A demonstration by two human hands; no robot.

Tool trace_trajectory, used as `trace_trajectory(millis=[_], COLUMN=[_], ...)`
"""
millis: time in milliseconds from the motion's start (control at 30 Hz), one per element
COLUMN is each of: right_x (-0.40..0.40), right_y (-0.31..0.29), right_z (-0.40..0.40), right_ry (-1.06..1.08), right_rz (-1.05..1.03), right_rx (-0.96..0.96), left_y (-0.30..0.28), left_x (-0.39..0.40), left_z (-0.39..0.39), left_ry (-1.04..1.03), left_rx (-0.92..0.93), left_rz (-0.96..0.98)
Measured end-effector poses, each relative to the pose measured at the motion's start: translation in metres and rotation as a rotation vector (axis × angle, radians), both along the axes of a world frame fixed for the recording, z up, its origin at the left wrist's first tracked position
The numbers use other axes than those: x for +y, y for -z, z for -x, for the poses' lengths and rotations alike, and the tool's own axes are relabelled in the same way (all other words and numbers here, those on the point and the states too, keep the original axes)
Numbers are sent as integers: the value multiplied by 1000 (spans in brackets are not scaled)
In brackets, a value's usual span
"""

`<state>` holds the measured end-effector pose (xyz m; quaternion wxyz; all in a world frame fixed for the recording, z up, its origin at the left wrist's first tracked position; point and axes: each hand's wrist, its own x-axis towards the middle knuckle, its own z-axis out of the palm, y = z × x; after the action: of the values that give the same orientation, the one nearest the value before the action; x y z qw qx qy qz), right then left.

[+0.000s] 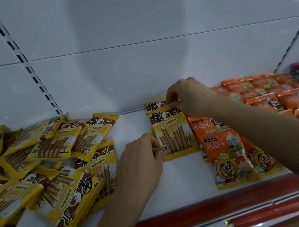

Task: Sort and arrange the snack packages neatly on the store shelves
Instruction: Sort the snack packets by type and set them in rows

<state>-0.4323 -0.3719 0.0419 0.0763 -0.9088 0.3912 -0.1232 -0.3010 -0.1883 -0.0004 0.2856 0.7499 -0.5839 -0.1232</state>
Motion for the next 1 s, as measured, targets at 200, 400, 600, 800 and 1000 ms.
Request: trace_trajectory(millis=[200, 400, 600, 800, 1000], right_x=[14, 69, 84, 80, 88], right_y=[-1, -1, 14, -5, -36], right_z=[-8, -70, -139, -108, -52], right_ry=[23, -73, 34, 180, 106], right_rz=[52, -256, -442, -330, -584], right_rx=[-38, -177, -304, -745, -898], left_y=[-15, -26, -14, -22, -25], left_x=[13, 39, 53, 57, 43], left_z=[-21, -82, -95, -99, -91], left_ry=[-11, -105, -31, -39, -74], left_rx=[-84, -76, -38, 40, 326], left_rz=[98, 99, 77, 328, 316])
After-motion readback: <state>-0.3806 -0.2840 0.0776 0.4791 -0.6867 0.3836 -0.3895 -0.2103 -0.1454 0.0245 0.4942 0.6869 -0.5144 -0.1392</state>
